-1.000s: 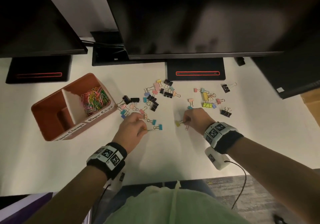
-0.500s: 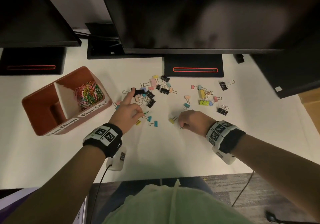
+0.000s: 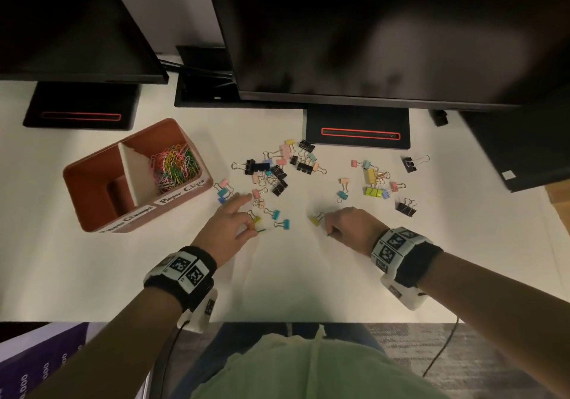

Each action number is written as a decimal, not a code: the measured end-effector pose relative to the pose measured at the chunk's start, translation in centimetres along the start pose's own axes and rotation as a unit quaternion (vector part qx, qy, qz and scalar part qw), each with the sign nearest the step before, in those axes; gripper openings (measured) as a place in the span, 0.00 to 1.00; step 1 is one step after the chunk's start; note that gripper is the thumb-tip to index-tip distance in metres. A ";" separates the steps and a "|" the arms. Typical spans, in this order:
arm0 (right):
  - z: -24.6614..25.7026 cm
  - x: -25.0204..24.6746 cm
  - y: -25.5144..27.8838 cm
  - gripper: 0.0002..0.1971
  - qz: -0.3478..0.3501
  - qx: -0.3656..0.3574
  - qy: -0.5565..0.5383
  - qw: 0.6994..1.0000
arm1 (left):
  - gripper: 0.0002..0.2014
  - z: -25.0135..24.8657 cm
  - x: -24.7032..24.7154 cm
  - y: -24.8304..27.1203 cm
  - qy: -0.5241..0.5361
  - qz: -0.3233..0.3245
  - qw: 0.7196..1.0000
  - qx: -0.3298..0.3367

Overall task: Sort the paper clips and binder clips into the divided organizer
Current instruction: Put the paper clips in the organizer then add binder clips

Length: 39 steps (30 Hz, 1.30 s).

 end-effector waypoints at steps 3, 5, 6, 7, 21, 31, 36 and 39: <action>0.3 0.0 0.2 0.05 0.021 -0.001 0.002 1.000 | 0.03 -0.9 -2.8 0.0 0.035 -0.044 0.998 0.006; 1.7 -0.8 -0.2 0.05 0.018 -0.013 -0.010 1.000 | 0.01 -0.8 -6.1 0.4 0.054 -0.091 0.994 0.003; 3.0 -1.5 -0.6 0.04 0.009 -0.027 -0.015 0.999 | 0.01 -0.5 -8.1 0.7 0.057 -0.120 0.991 -0.001; 4.8 -2.4 -1.3 0.04 -0.004 -0.045 -0.019 0.999 | 0.02 0.3 -10.0 1.1 0.057 -0.145 0.988 -0.013; 28.3 -7.5 -17.7 0.18 -0.090 -0.137 -0.046 0.985 | 0.18 12.7 -18.3 2.5 -0.004 -0.183 0.963 -0.198; 14.5 -9.3 -12.3 0.21 -0.223 -0.061 -0.100 0.968 | 0.14 2.8 -10.9 2.5 0.046 -0.084 0.995 0.026; 11.7 -3.4 -13.7 0.46 -0.007 0.015 0.070 0.997 | 0.28 3.4 -3.0 0.2 -0.086 0.057 0.994 -0.032; 11.5 -2.4 -13.7 0.42 0.008 0.009 0.107 0.994 | 0.25 3.9 -1.7 -0.8 -0.135 0.051 0.989 -0.039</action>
Point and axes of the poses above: each hand's wrist, its own y-axis away from the middle knuckle, its own x-axis out of the palm, z = x × y, the point moved 9 cm from there along -y, towards the middle knuckle, and after that the axes turned 9 degrees about -y, right-handed, at the moved point
